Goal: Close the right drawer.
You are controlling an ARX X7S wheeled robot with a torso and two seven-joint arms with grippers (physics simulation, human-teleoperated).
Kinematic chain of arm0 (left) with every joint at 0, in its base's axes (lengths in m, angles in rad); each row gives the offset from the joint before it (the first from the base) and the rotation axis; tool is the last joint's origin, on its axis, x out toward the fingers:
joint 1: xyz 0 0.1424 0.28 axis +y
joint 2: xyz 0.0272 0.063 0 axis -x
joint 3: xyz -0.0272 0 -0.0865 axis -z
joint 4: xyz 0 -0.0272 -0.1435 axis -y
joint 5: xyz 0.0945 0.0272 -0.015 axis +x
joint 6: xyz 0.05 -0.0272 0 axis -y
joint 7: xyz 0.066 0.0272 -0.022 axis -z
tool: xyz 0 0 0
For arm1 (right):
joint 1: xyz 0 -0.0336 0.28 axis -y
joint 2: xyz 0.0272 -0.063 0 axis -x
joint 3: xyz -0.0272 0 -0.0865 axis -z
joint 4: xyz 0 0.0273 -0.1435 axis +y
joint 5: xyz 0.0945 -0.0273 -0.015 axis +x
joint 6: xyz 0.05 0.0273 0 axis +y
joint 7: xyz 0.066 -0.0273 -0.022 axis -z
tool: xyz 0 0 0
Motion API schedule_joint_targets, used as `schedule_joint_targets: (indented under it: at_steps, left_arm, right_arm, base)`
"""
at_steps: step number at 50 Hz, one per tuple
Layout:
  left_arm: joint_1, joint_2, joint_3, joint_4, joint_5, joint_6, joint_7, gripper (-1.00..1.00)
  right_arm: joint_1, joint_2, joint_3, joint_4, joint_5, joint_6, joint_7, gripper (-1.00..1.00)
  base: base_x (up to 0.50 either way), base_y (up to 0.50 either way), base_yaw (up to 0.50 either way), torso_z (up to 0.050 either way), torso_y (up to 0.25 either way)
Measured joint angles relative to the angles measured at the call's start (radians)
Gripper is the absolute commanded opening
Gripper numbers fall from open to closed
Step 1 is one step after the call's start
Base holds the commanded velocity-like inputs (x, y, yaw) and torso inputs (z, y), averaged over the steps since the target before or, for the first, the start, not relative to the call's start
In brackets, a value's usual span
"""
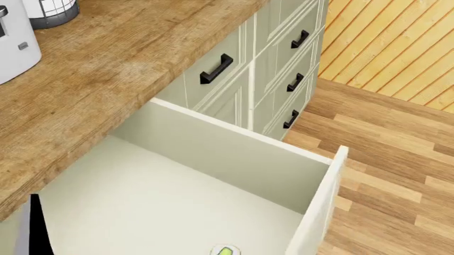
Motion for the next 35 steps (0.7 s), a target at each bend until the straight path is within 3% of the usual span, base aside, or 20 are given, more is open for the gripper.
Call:
schedule_joint_targets:
  at_steps: [35]
  left_arm:
    - [-0.023,-0.053,-0.084,0.126,-0.048,-0.104,-0.029,1.0]
  right_arm:
    - [0.33,-0.148,-0.306,0.345,0.013,-0.113,0.016,1.0]
  base:
    - [0.0,0.0,0.0,0.0,0.001]
